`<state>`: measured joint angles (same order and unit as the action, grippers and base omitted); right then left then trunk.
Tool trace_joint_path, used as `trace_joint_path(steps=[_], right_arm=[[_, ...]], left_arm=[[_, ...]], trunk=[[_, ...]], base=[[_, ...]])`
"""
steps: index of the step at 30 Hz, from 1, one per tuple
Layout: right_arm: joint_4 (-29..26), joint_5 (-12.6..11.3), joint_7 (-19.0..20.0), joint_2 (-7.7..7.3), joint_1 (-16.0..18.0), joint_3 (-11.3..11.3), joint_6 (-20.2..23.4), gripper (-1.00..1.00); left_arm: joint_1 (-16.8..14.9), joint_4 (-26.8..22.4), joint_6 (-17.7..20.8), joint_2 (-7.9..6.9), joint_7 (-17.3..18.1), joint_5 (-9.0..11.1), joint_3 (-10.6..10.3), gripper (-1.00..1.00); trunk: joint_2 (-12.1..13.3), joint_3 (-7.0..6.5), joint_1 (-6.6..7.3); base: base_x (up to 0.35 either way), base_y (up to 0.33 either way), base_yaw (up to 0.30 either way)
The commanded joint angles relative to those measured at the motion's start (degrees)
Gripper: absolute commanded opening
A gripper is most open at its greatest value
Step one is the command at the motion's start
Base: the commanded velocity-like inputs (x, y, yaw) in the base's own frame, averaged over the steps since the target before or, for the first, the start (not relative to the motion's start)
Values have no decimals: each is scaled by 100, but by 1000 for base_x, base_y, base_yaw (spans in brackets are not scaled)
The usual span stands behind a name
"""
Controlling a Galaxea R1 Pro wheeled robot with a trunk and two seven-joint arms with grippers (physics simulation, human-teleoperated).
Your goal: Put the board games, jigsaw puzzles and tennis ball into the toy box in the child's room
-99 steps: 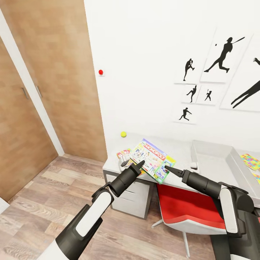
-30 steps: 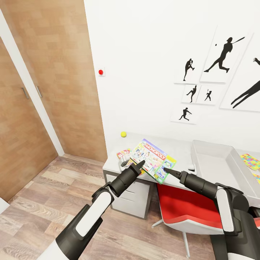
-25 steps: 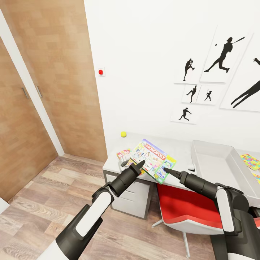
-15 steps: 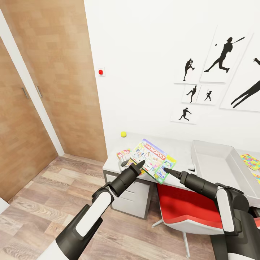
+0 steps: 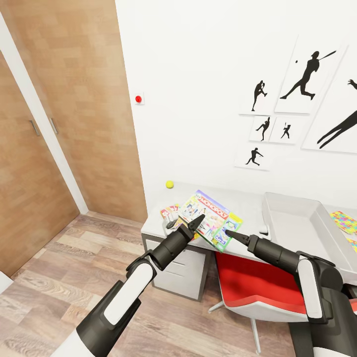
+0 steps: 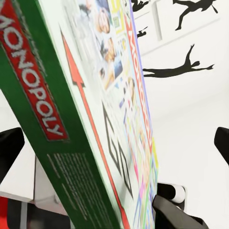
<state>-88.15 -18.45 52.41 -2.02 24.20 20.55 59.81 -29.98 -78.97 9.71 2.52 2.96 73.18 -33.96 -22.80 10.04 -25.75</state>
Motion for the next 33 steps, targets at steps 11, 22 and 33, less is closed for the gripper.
trace_joint_path(steps=[11, 22, 33], right_arm=[[-1, 15, 41, -2, 6, 17, 19, -100], [-25, 38, -23, -123, 236, 66, 19, -100], [2052, 50, -1014, -1465, 1636, 452, 19, -100]], left_arm=[[-7, 3, 32, 2, 11, 56, 5, 100], [-35, 6, 74, 3, -30, 40, 8, 100], [-181, 167, 227, 9, -336, 24, 10, 100]], trunk=[[-12, 11, -3], [-12, 11, -3], [-12, 11, -3]], base=[[0, 0, 0], [0, 0, 0], [0, 0, 0]])
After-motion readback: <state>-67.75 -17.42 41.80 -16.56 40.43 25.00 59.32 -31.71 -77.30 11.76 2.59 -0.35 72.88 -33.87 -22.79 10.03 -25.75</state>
